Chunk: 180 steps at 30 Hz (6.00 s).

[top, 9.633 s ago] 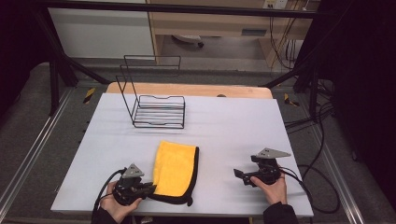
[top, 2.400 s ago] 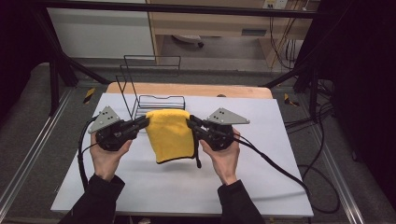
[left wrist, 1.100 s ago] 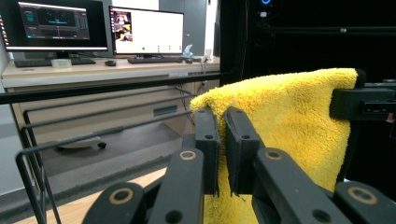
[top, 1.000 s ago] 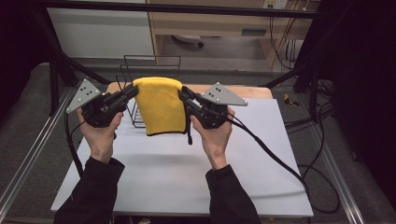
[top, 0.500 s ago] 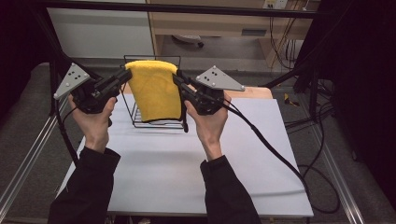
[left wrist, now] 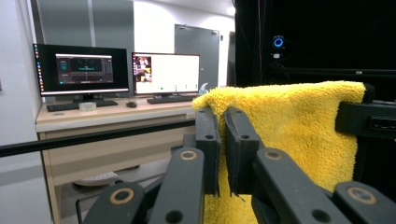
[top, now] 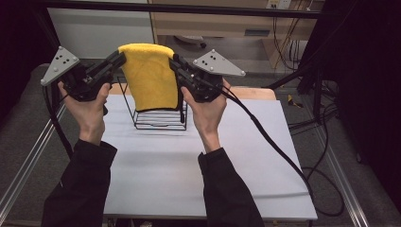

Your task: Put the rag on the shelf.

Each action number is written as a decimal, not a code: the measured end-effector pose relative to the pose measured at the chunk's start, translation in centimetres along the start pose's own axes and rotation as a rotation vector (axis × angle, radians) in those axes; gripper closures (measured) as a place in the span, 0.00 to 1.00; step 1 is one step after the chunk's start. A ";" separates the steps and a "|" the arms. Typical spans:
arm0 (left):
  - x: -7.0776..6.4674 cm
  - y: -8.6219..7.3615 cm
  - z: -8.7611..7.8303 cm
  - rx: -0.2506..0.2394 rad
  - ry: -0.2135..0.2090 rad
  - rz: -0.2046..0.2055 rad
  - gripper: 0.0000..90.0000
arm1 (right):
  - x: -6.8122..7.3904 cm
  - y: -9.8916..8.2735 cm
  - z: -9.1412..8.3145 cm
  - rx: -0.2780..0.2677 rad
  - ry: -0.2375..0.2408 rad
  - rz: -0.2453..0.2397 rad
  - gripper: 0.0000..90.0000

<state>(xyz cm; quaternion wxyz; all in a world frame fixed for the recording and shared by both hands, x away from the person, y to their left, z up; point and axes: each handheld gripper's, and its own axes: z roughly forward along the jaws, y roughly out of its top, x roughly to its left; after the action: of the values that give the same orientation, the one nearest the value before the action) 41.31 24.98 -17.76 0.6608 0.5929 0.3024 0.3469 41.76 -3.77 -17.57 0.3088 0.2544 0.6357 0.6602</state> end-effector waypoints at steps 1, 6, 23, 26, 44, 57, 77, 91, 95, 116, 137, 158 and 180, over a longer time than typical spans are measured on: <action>0.1 0.2 0.0 -0.004 0.003 0.004 0.94 | 0.0 0.2 0.1 -0.003 -0.001 -0.001 0.89; 0.7 1.2 0.5 -0.016 0.009 -0.001 0.94 | -0.1 1.2 0.8 -0.017 -0.004 -0.009 0.90; 2.4 3.4 2.1 -0.042 0.041 0.003 0.94 | -0.9 3.6 3.5 -0.052 -0.027 -0.010 0.90; 2.9 3.7 2.5 -0.038 0.049 -0.006 0.94 | -1.0 3.9 4.0 -0.053 -0.026 -0.011 0.90; 4.9 5.3 4.2 -0.037 0.084 0.020 0.94 | -2.4 5.3 6.8 -0.064 -0.032 -0.029 0.90; 7.0 5.3 6.8 -0.018 0.109 0.001 0.94 | -4.1 5.6 9.7 -0.045 -0.044 -0.046 0.90; 8.0 0.9 6.5 0.059 0.076 0.052 0.94 | -5.4 1.7 11.0 0.023 -0.019 -0.030 0.89; 7.8 -2.6 6.3 0.129 0.050 0.068 0.94 | -5.5 -1.9 10.2 0.092 -0.010 -0.007 0.89; 7.8 -3.3 6.2 0.155 0.057 0.085 0.94 | -5.5 -3.1 10.1 0.113 -0.005 0.005 0.89; 6.8 -2.4 4.6 0.122 0.011 0.105 0.94 | -5.1 -3.2 8.5 0.073 0.023 0.001 0.89; 5.4 -2.7 2.8 0.160 -0.026 0.143 0.93 | -3.7 -3.2 6.6 0.121 0.032 -0.065 0.89; 4.2 -4.5 0.9 0.267 -0.052 0.107 0.92 | -2.1 -4.6 5.0 0.205 0.060 -0.094 0.88; 4.1 -7.2 0.2 0.417 -0.109 -0.014 0.78 | -1.7 -7.0 4.4 0.311 0.105 -0.097 0.87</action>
<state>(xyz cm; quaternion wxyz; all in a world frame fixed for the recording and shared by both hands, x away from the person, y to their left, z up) 44.51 27.81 -24.86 0.5415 0.7326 0.3355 0.2398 46.65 -1.99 -24.20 0.2636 0.2330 0.7570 0.5507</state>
